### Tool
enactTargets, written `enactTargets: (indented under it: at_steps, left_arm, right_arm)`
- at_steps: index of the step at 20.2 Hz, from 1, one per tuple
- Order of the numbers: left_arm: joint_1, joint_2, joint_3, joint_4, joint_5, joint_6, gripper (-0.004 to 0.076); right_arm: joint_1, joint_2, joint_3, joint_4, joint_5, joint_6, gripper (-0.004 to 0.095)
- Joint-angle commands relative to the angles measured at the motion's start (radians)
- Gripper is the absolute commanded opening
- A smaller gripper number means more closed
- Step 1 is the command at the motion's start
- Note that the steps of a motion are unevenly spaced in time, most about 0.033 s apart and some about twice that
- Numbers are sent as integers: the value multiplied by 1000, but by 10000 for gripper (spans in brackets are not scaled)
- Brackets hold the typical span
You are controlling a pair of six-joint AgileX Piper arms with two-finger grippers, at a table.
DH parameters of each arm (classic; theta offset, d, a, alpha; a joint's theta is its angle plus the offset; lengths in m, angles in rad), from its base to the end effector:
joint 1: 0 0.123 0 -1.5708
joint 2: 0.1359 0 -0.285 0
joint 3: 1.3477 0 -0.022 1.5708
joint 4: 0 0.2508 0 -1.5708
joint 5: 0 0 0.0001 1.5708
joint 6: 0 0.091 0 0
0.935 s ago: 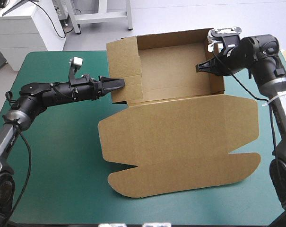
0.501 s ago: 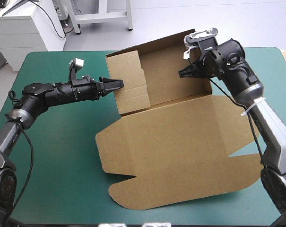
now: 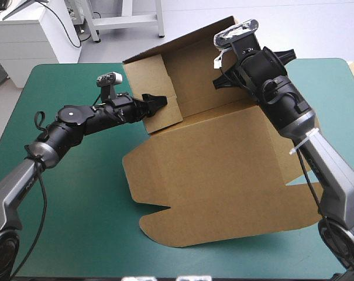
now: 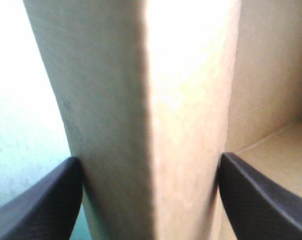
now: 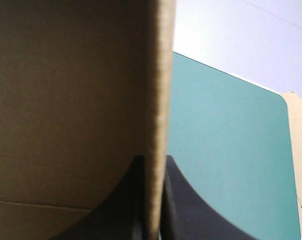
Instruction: Fold the box
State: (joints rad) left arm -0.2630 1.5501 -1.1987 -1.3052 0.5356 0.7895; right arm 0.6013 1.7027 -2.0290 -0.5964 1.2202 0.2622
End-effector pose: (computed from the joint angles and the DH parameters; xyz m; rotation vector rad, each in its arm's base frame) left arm 0.3291 -0.1351 0.3296 0.1310 2.0635 -0.9779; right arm 0.3184 0.1602 0.4665 -0.3481 2.1688 -0.2912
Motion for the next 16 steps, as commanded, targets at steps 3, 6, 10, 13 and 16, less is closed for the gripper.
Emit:
enactTargets:
  at_steps: [3,6,10,13,16]
  left_arm:
    - [-135,-82,-30,-68,-214,-16,453]
    - [-159,-82,-39,-62,-260,-16,427]
    - [-147,-82,-91,-55,-264,-16,298]
    - [-147,-80,-150,71,-219,-5,-3]
    - [-147,-76,-228,373,-147,-323,-8]
  right_arm:
    - [16,-46,-33,-25,-32,20,-13]
    - [16,-46,-33,-5,-11,20,-13]
    - [16,-46,-33,16,20,20,-14]
    - [16,-46,-31,51,25,18,-14]
    - [13,-46,-31,148,25,58,-16]
